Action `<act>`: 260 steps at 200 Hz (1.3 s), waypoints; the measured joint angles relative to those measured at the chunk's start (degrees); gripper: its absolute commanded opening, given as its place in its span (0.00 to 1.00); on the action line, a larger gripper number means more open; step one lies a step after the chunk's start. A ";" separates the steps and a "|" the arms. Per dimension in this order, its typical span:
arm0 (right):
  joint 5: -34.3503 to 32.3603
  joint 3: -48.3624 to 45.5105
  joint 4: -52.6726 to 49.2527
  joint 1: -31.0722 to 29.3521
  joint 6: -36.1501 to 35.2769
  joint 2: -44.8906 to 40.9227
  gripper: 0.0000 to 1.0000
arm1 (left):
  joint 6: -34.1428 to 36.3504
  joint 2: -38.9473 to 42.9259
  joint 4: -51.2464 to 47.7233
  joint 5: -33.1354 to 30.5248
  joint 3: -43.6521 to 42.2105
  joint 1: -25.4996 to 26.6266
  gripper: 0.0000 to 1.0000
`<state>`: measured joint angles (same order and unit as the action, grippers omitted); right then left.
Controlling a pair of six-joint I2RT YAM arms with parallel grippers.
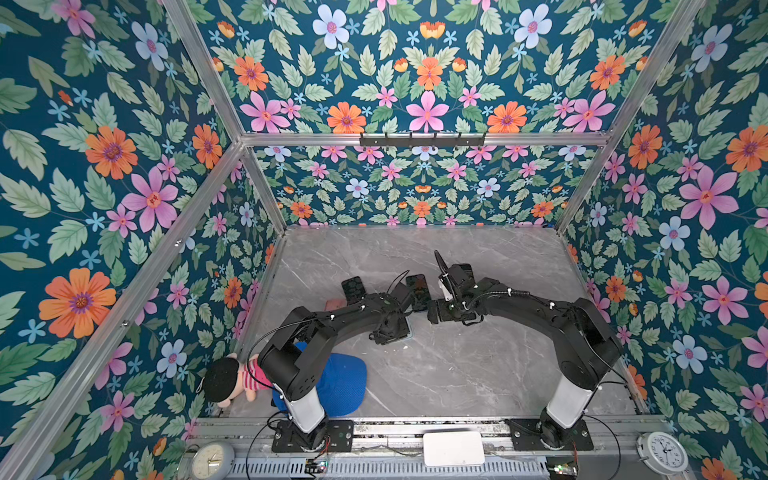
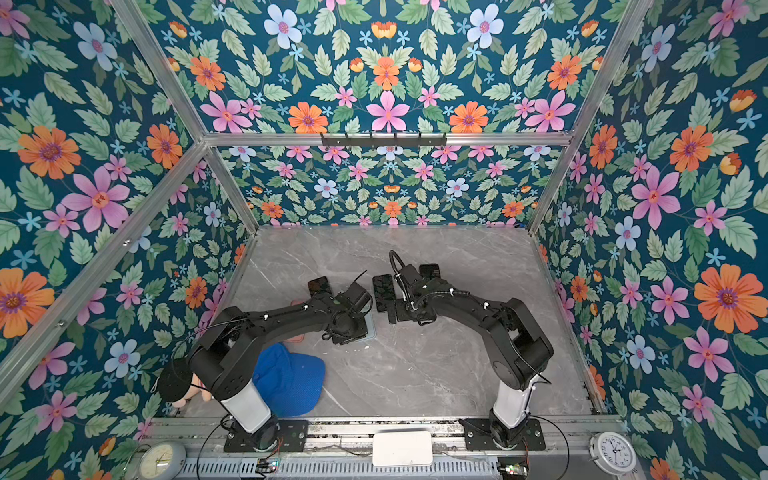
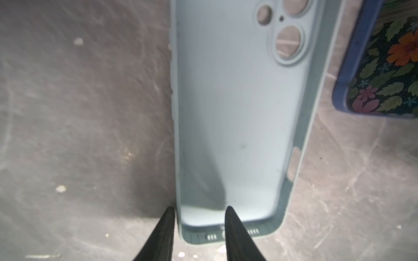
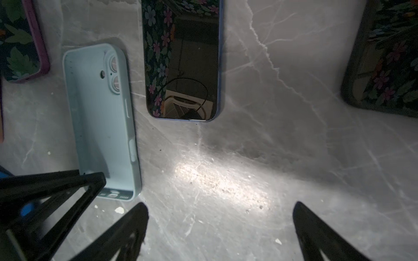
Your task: Put the phone into the phone case
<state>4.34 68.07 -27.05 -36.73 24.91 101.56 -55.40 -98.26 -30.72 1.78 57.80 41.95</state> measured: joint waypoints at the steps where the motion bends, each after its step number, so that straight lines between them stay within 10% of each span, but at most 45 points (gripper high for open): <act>1: 0.00 0.00 0.00 0.00 0.00 0.00 0.99 | 0.00 0.00 -0.02 0.00 0.00 0.00 0.40; 137: 0.17 1.62 0.11 -0.02 1.03 0.66 0.99 | 2.21 3.37 -0.61 -0.02 2.78 -0.46 0.59; 260: -0.76 20.83 -4.50 -0.02 1.46 16.70 0.99 | 11.78 2.71 5.03 3.56 2.51 -16.41 1.00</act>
<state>3.57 88.90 -31.55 -36.75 26.37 118.26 -43.62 -95.55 -25.69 5.34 60.31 25.54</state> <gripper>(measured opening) 0.990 0.998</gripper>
